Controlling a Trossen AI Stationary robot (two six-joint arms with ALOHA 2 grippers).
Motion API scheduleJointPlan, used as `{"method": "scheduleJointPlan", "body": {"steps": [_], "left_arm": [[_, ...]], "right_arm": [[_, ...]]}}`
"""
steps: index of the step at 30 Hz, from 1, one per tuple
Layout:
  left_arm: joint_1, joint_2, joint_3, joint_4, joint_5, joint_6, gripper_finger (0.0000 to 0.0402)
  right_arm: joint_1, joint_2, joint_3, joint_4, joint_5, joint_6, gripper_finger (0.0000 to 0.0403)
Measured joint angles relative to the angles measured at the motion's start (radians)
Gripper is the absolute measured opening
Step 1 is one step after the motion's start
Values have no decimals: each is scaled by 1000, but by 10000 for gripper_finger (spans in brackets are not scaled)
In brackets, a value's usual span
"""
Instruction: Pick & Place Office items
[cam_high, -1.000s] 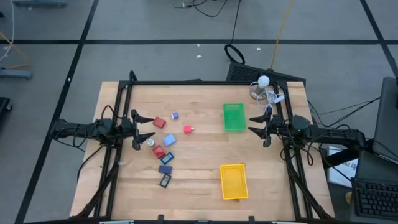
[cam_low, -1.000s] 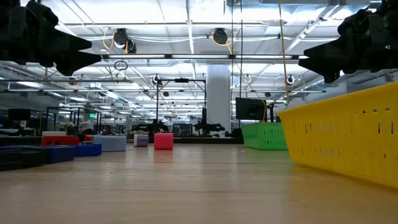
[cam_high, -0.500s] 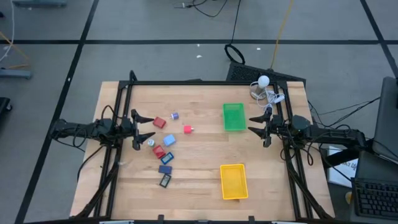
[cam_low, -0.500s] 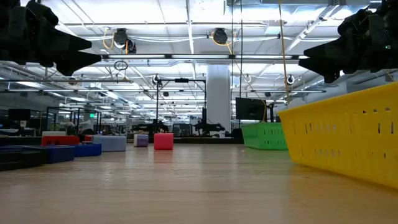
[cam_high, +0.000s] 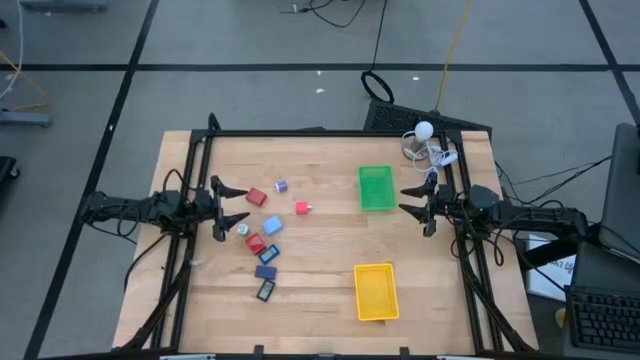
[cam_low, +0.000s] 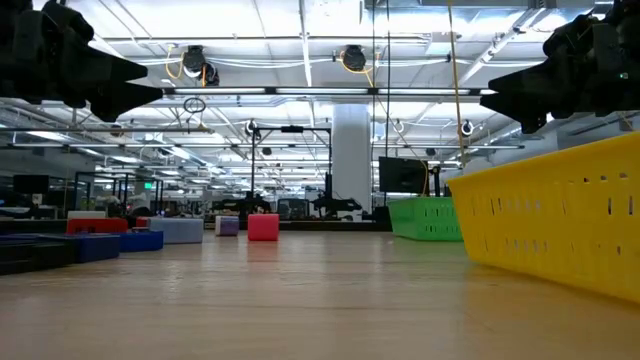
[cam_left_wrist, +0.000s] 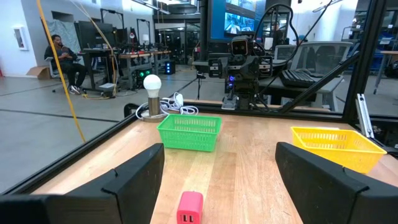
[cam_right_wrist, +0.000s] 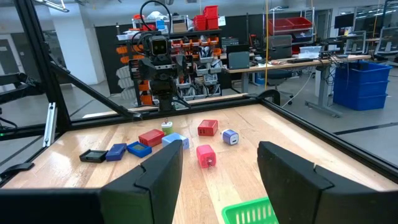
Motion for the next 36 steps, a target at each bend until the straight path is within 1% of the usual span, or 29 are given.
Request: {"method": "scheduleJointPlan", "body": {"steps": [27,32,34,36], "left_arm": [[0,0,0,0,-1,0,305],[0,0,0,44,-86,1,306],[0,0,0,70,-95,-7,306],[0,0,0,113,-96,-52,306]], "right_arm": [[0,0,0,0,0,0,196],[0,0,0,0,0,0,196],[0,0,0,0,0,0,196],[0,0,0,0,0,0,196]]}}
